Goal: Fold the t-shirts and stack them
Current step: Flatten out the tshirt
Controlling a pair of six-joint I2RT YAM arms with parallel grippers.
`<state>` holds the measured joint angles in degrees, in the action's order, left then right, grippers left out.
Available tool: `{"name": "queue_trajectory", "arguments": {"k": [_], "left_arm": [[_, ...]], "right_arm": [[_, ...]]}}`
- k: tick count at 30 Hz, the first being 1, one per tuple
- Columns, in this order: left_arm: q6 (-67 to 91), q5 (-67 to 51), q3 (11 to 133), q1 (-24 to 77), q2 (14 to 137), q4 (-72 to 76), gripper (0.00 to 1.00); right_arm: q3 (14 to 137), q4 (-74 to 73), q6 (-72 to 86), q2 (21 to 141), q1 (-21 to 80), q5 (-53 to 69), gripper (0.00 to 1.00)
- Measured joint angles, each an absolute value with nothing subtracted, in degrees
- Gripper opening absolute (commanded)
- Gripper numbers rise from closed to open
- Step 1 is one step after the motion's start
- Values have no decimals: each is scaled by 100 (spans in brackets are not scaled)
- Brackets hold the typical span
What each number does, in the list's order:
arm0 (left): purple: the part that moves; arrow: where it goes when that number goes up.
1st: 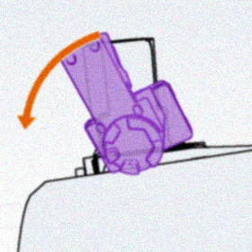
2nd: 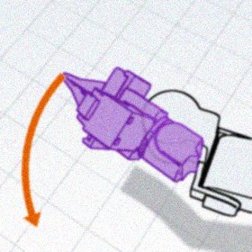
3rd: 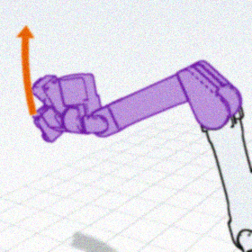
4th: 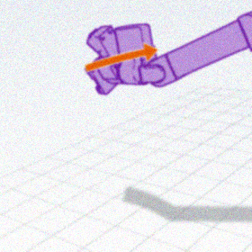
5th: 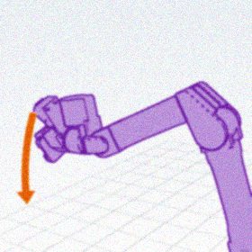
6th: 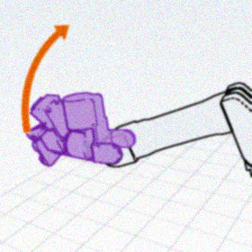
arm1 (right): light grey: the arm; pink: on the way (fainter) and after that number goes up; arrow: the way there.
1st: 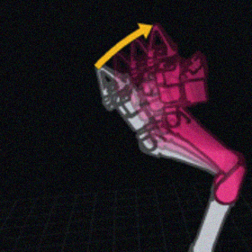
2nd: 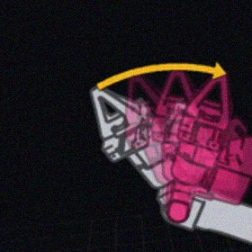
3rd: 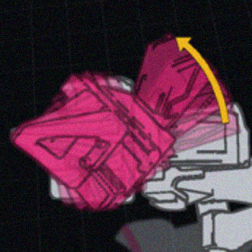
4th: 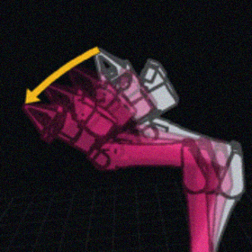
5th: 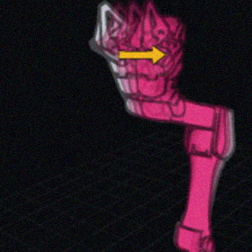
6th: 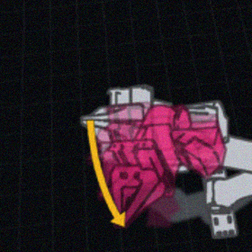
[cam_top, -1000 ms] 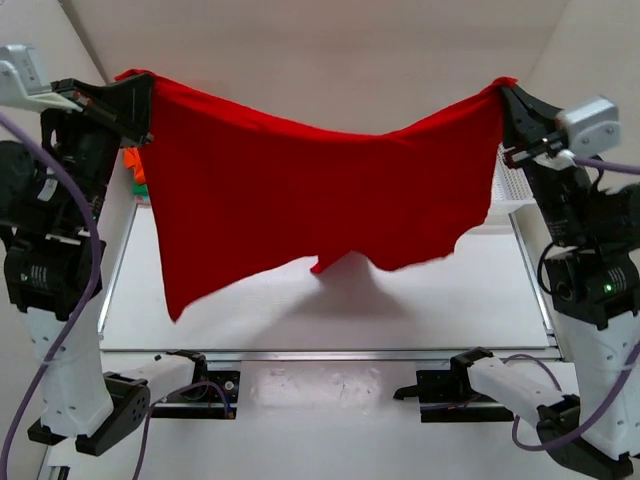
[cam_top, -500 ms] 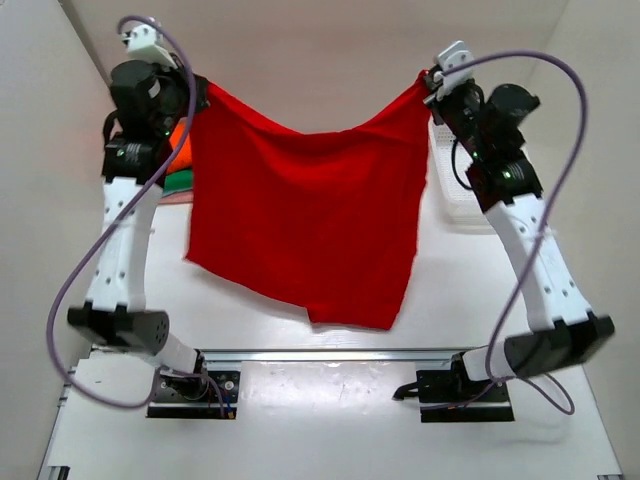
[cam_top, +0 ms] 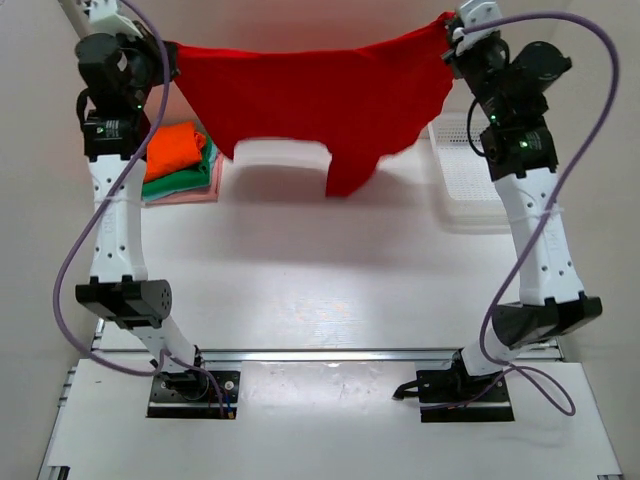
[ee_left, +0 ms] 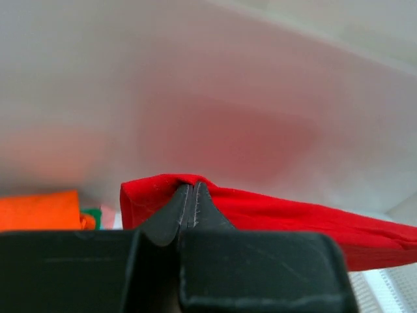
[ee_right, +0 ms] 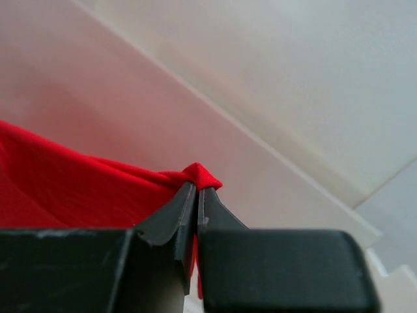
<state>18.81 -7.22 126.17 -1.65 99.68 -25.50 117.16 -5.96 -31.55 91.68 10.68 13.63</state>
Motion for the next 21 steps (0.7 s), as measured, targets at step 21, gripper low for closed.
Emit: {"name": "queue_trajectory", "arguments": {"k": [21], "left_arm": [[2012,-681,6058,-193,6702,-1551,0]], "right_arm": [[6005,-552,-2668,6121,2010,303,0]]}}
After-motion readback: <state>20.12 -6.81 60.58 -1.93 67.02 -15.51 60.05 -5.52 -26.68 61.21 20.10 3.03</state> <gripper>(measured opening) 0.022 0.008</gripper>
